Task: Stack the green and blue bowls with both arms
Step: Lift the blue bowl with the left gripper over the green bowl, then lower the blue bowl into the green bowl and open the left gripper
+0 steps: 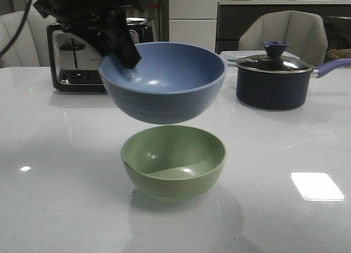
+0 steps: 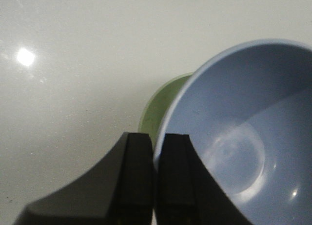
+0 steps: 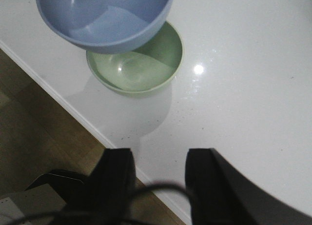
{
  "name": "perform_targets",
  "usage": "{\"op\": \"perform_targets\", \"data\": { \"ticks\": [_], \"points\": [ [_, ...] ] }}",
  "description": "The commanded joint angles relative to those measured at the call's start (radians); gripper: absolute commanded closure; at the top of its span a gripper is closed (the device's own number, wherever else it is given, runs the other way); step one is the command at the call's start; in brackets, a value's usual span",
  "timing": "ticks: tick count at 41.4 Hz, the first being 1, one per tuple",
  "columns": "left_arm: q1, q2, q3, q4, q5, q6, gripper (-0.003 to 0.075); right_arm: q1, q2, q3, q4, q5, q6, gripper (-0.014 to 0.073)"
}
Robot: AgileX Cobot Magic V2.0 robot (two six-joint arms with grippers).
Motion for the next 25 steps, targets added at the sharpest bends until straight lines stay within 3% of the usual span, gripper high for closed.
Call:
{"op": "perform_targets", "data": {
  "ticks": [1,21,25],
  "points": [
    [-0.019,-0.005,-0.032,-0.026,-0.064,0.000,0.0627,0.001,-0.008,-0.024,0.004,-0.056,-0.014,0.0209],
    [-0.019,0.158,-0.032,-0.043,-0.091,0.000,0.0626,0.001,-0.008,-0.024,0.004,-0.056,-0.014,0.0209],
    [-0.019,0.171,-0.032,-0.050,-0.094,0.000,0.0586,0.001,-0.008,-0.024,0.004,-0.056,-0.014,0.0209]
  ]
}}
